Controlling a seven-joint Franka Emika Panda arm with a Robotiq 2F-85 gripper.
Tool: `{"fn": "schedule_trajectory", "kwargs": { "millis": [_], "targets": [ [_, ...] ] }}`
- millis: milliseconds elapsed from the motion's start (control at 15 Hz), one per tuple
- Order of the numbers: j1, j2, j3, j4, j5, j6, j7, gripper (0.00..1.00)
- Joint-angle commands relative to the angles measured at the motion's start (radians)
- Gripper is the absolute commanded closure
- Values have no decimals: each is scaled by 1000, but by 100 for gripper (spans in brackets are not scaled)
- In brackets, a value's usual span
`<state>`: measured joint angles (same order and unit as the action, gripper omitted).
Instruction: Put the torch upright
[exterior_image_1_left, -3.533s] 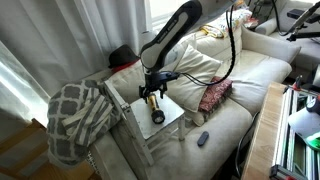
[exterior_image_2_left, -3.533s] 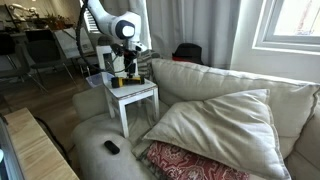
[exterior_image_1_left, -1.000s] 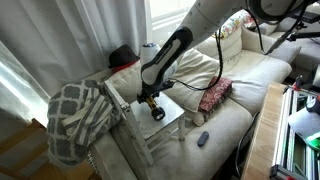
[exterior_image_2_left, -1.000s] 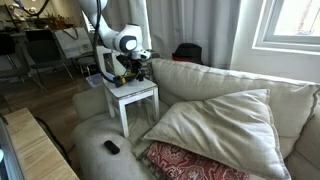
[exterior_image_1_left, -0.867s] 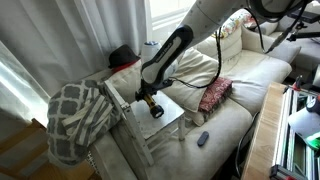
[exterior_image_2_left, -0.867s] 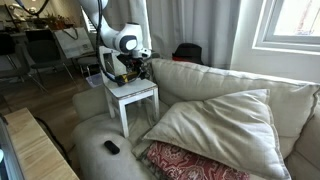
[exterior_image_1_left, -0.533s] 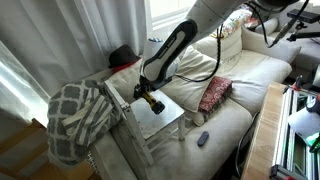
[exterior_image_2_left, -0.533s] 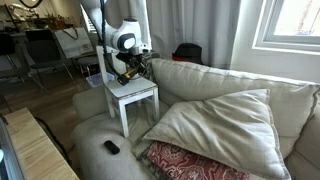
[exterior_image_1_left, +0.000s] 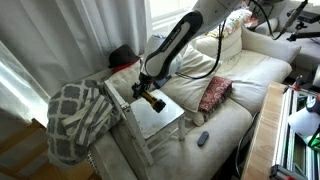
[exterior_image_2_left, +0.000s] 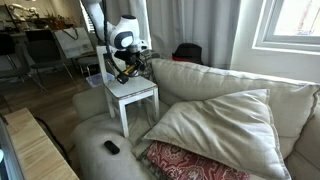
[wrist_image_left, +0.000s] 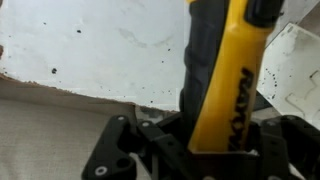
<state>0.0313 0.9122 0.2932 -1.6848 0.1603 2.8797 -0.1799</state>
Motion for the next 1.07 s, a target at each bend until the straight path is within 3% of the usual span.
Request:
{"fn": "schedule_trajectory", "kwargs": {
  "millis": [0, 133, 200, 533, 733, 933, 1000],
  "targets": [
    [-4, 3, 5, 3, -16, -1, 13, 80],
    [-4, 3, 6, 2, -17, -1, 13, 80],
    [-4, 3, 6, 2, -17, 0, 13, 95],
    [-65, 2, 52, -39, -11, 75, -45, 95],
    [-160, 7, 162, -75, -23, 202, -125, 95],
    [-257, 42, 270, -115, -104, 339, -190, 95],
    [-264, 41, 267, -128, -145, 357, -182, 95]
  ]
}}
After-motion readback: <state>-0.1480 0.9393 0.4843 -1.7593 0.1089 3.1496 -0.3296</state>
